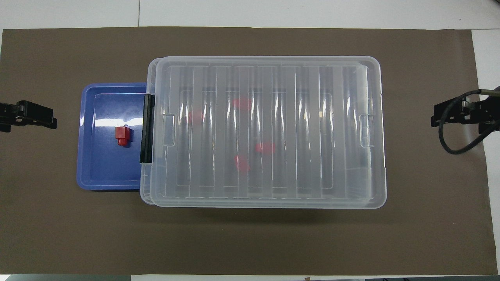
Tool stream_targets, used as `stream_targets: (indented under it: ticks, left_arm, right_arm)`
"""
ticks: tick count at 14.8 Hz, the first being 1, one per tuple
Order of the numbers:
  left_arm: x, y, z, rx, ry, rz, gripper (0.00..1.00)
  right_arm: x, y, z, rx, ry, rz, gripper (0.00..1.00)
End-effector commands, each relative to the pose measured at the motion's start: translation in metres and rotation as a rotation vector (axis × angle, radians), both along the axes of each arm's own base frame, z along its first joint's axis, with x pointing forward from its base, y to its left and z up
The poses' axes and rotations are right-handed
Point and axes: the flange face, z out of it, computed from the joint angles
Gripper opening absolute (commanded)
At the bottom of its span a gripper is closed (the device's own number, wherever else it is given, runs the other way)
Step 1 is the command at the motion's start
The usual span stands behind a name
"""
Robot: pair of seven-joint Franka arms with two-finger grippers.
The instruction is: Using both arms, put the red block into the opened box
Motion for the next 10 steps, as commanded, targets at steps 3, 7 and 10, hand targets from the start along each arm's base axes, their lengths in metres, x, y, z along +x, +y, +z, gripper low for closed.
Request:
stream_targets:
  ticks: [3,7,10]
  left_arm:
    - [-0.003,0.002,0.001,-0.007,0.006,-0.010,1.00]
    - [-0.003,0.002,0.001,-0.007,0.006,-0.008,1.00]
    - [-0.003,0.002,0.001,-0.007,0.006,-0.010,1.00]
  right_arm:
    - [0.001,-0.001,0.003,-0.007,-0.007,0.027,1.00]
    - [0.002,0.001,0.000,-0.003,-0.009,0.034,1.00]
    - [0.002,0.020,0.002,0.000,-0.016,0.135,1.00]
